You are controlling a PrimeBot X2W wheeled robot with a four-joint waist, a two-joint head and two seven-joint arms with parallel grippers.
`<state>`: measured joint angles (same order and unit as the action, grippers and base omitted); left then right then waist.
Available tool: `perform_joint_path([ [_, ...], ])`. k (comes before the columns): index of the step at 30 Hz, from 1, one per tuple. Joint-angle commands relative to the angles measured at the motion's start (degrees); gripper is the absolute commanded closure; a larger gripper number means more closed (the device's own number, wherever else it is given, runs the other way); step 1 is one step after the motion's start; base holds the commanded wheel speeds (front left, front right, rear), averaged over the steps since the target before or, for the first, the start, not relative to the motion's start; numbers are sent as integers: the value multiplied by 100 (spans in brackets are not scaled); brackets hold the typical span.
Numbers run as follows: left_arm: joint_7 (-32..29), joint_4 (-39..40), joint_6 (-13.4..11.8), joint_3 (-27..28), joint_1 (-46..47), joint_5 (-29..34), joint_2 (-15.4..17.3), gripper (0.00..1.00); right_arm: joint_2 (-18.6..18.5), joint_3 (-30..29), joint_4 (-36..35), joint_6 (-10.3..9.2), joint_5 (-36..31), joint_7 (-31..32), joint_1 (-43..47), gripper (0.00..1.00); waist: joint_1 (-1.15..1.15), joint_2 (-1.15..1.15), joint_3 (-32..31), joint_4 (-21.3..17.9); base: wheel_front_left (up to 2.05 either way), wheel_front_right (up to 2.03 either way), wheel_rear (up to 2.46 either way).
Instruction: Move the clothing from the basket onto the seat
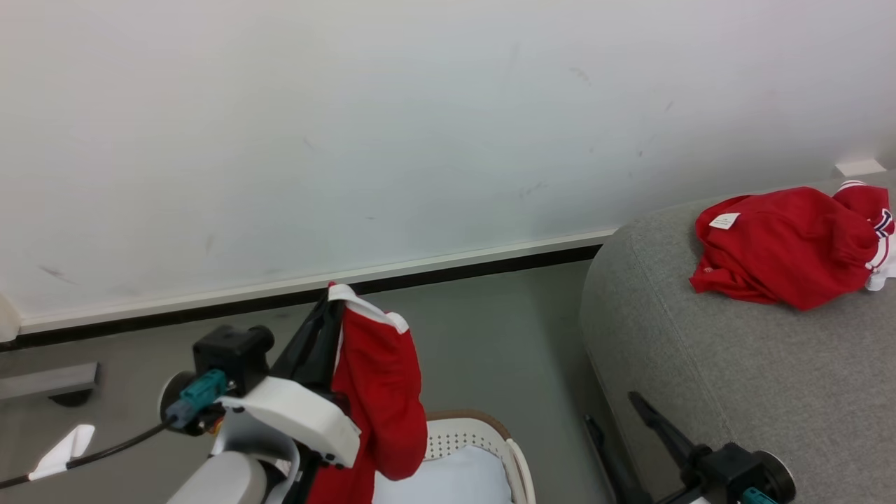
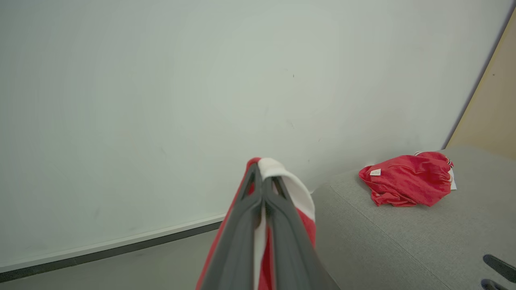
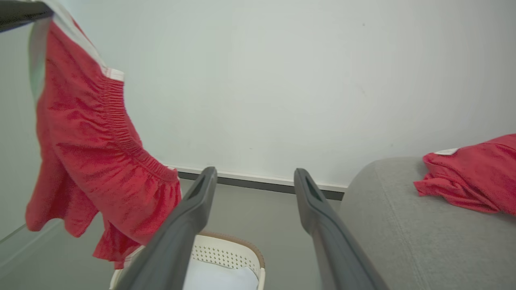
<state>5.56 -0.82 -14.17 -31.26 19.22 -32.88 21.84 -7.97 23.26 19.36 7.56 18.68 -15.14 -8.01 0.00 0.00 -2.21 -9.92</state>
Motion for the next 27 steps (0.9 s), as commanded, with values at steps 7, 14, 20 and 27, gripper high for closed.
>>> perform_joint_path([
  [7,-67,163,62,-140,115,89,-41,100,-615,1657,57,-14,947,7,-963,0,0,0,28,55,0,0,0],
  [14,-123,298,201,-384,208,126,-148,100,-932,3125,224,-15,1951,114,-1998,0,0,0,30,125,0,0,0],
  [20,-187,442,289,-577,294,151,-253,100,-995,4065,398,-14,2727,84,-2695,0,0,0,11,178,0,0,0],
  [27,-264,553,393,-802,355,179,-364,100,-904,4807,542,-14,3417,51,-3178,0,0,0,-9,226,0,0,0],
])
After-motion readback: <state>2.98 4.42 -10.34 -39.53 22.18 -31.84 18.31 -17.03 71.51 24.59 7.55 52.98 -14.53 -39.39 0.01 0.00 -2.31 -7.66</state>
